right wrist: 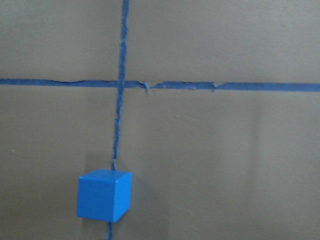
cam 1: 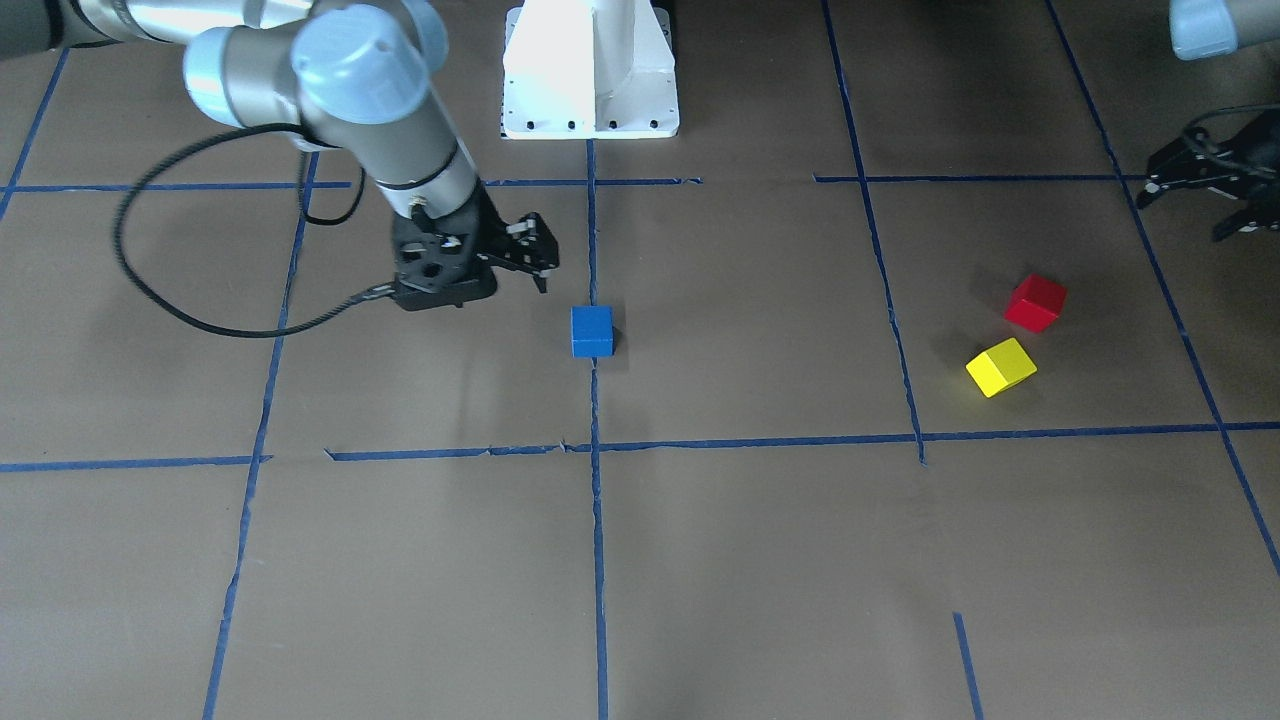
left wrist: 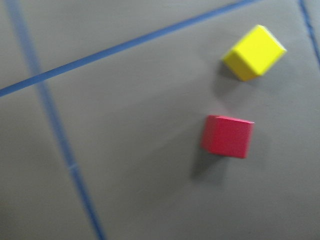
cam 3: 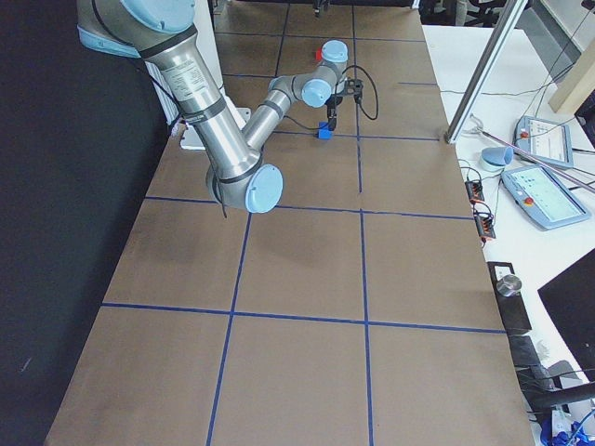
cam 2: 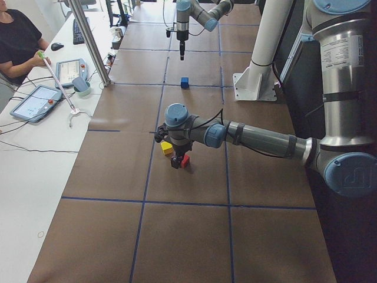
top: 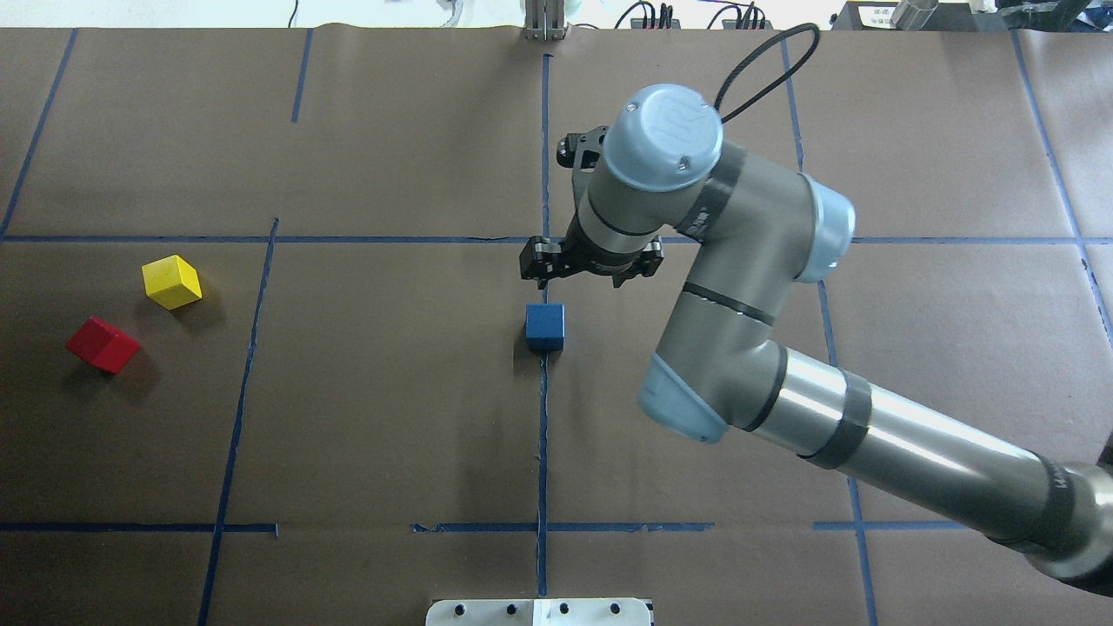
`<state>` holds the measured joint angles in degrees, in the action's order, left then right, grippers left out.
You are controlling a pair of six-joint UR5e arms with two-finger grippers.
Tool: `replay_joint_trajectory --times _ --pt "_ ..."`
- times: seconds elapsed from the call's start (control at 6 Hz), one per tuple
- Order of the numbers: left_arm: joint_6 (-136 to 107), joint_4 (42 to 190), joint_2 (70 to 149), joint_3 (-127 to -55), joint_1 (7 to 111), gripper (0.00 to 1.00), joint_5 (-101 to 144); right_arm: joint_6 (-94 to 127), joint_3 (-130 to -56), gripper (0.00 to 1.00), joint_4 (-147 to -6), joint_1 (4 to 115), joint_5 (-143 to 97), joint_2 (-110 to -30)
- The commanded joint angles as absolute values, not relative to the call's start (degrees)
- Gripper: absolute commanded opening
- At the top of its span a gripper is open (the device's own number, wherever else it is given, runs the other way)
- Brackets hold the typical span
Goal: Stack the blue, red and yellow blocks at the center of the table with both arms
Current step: 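Release the blue cube and raise the right gripper while the left reaches out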
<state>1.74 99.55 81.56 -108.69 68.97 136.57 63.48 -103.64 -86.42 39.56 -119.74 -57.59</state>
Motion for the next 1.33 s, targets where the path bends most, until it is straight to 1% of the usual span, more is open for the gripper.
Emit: replay_joint_trajectory --times 0.0,0.33,0.67,0.83,1.17 --pt "0.70 105.03 85.41 -104.43 61.81 1.00 130.74 63.46 -112.12 1.00 -85.96 41.13 -120.94 -67.30" --pt "-4.18 106.51 86.22 -102.31 59.16 1.00 129.29 63.63 -112.50 1.00 -85.87 40.87 -120.24 -67.68" --pt "-6.85 112.12 86.39 -98.29 57.14 1.00 128.59 63.98 -112.32 1.00 -85.96 38.95 -117.10 -67.68" --pt "-11.29 112.58 88.22 -96.61 56.69 1.00 127.89 64.16 -112.24 1.00 -85.87 37.46 -114.98 -67.68" --pt "-16.17 114.33 88.68 -95.90 53.37 1.00 127.62 64.34 -112.24 1.00 -85.87 36.65 -114.70 -67.59"
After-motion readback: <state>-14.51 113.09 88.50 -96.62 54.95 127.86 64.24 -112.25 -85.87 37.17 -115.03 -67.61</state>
